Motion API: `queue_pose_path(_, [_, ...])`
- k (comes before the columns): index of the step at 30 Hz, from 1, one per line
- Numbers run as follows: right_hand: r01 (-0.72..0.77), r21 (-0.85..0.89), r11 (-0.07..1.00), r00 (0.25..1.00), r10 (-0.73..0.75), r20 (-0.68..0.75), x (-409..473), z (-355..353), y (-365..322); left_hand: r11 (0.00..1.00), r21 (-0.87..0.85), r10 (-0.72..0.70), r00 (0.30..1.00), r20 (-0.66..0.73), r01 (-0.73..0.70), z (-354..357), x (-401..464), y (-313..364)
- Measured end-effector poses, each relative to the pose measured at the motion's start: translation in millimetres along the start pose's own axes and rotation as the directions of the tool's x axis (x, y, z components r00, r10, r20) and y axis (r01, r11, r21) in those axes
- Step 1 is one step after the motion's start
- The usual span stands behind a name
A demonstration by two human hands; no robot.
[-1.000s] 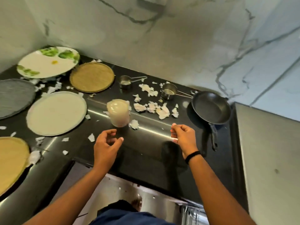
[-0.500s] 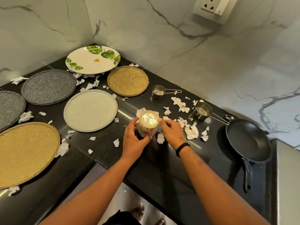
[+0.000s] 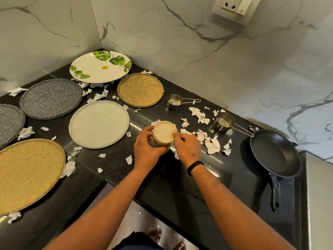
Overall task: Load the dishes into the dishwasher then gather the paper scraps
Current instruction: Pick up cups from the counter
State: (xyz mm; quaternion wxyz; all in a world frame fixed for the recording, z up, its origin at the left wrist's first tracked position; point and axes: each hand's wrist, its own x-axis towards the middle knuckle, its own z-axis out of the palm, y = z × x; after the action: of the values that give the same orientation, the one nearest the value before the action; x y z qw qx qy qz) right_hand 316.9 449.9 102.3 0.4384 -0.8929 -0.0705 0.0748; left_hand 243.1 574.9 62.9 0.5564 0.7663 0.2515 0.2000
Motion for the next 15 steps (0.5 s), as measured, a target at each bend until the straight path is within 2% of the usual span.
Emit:
queue_pose_path(4, [0.025,0.094,0.995,0.998,-0.019,-0.068,-11,-2,-3,0.999,-0.032,0.009,1.0,0.021,-0.009,-1,-5,13])
queue_pose_path(8, [-0.005,0.281,0.96,0.992,0.04,-0.118,-33,-11,3,0.997,-0.059,0.045,0.996,0.074,-0.04,0,-17,24])
queue_pose_path(12, [-0.033,0.45,0.892,0.988,0.096,-0.119,-55,-16,25,0.992,-0.122,0.052,0.982,0.182,-0.029,10,-33,33])
queue_pose_path(15, [-0.03,0.496,0.868,0.985,0.111,-0.135,-67,-28,40,0.986,-0.166,0.063,0.962,0.266,-0.019,24,-46,42])
